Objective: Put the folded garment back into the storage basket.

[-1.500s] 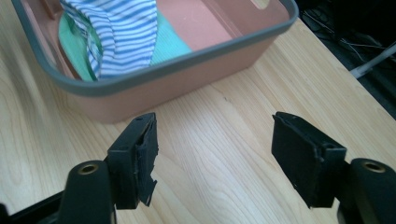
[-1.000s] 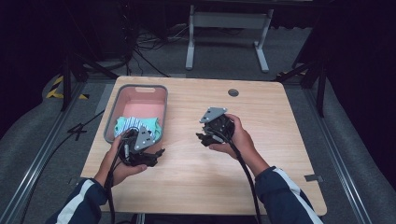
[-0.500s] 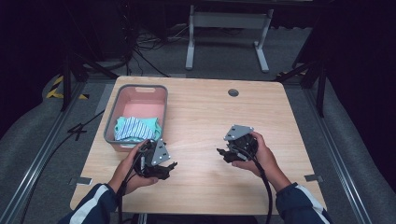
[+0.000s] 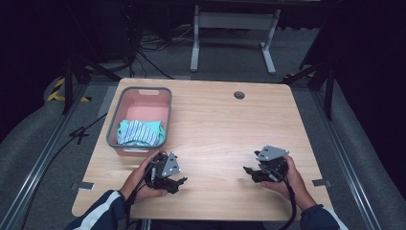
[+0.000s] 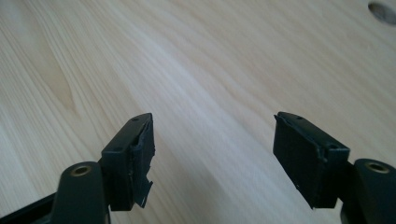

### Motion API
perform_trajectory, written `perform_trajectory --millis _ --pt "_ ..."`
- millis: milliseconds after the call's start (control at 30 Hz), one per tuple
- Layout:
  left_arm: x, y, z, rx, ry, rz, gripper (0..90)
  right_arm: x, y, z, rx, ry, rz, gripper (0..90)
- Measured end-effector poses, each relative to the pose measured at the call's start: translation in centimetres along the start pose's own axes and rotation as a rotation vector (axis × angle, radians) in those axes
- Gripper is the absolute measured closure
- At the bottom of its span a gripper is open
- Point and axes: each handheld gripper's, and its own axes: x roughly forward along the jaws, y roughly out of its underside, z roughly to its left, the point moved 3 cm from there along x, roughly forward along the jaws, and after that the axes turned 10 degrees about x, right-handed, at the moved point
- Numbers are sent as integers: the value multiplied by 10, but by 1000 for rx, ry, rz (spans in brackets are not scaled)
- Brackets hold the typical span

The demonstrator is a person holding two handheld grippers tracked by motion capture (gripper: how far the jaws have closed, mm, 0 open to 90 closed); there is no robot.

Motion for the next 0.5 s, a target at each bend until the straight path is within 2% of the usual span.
perform_trajectory --millis 67,133,167,233,267,367,400,467,500 --pt "3 3 -2 -5 4 13 213 -2 15 -7 26 -4 -1 295" --pt "7 7 -4 -17 9 4 213 -4 26 -13 65 -2 -2 287" --pt "9 9 -5 -23 20 0 213 -5 32 -16 85 -11 2 287" --pt "14 14 -7 -43 38 3 212 -6 40 -20 95 -9 -2 280" --pt "17 16 -8 -41 47 10 206 -7 46 -23 111 -5 -8 280" --pt "18 21 -5 -122 66 -9 178 -7 59 -30 178 -1 -25 261" --pt "19 23 -4 -145 78 -22 176 -7 62 -32 203 -16 -46 260" --pt "21 29 -3 -204 106 -62 167 -7 64 -35 233 -28 -42 239" --pt "21 30 -2 -211 100 -55 160 -7 64 -36 239 -28 -38 230"
